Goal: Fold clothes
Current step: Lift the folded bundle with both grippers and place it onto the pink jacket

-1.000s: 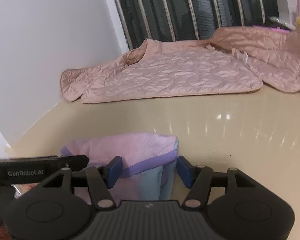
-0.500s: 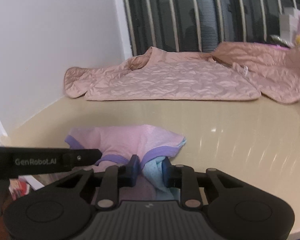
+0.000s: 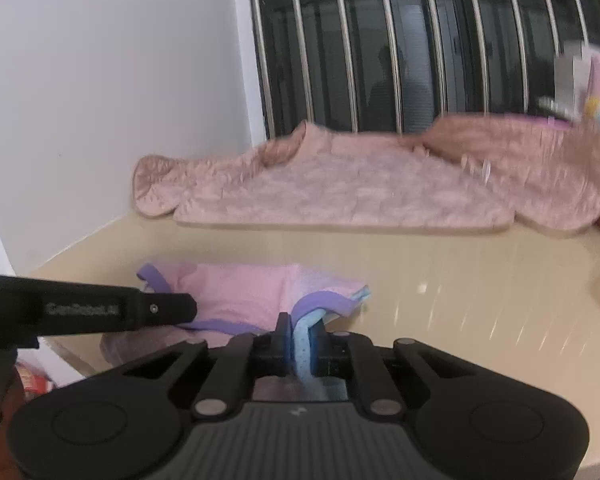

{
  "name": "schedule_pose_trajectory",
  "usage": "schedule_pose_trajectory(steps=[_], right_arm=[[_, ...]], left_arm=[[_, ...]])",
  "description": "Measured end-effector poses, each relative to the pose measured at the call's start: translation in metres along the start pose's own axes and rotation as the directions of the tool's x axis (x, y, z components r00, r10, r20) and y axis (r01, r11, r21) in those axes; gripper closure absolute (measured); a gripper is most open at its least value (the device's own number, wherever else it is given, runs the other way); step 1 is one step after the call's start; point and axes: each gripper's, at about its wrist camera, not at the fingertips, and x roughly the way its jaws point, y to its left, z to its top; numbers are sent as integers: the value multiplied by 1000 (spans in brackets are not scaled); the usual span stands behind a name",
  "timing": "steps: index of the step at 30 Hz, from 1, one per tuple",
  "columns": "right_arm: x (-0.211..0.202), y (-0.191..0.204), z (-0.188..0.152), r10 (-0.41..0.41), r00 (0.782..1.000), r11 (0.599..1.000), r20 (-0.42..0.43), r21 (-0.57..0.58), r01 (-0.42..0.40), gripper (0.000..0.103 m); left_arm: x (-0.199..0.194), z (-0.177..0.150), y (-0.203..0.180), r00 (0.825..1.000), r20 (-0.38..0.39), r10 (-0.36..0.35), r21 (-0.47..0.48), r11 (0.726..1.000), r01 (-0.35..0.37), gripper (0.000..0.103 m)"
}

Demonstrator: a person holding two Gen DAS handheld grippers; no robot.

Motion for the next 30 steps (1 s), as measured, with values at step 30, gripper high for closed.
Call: schedule_pose_trajectory(steps=[30], right_arm=[[192,-166,245,-224,953,973,202,-14,232,96]], left_arm=[[257,270,-128,985,133,-110,176,981,85,92]])
